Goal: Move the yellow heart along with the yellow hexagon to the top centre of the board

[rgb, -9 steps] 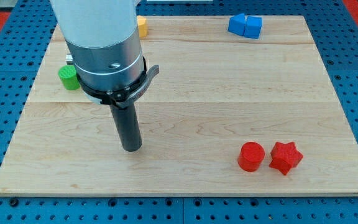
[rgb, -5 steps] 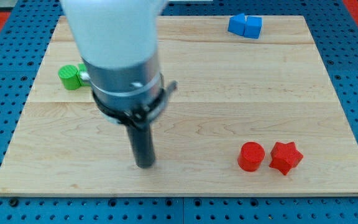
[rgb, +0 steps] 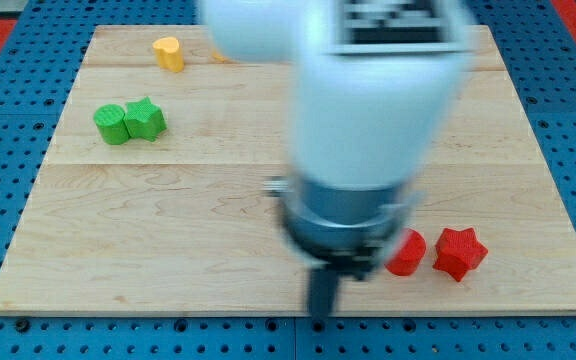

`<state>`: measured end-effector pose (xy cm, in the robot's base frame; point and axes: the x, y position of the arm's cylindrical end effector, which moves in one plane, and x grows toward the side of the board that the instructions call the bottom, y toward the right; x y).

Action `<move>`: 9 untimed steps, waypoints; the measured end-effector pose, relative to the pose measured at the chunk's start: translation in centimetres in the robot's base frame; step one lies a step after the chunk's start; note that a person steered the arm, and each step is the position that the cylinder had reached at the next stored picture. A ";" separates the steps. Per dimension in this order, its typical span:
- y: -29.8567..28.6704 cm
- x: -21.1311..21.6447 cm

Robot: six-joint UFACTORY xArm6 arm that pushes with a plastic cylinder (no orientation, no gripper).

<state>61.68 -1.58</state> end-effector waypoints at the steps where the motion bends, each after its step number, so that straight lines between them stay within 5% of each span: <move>1: -13.2 -1.2; 2: -24.0 -5.6; 4: -24.8 -25.8; 5: -25.0 -31.1; 7: -15.7 -34.9; 9: -16.0 -37.1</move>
<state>24.61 -17.63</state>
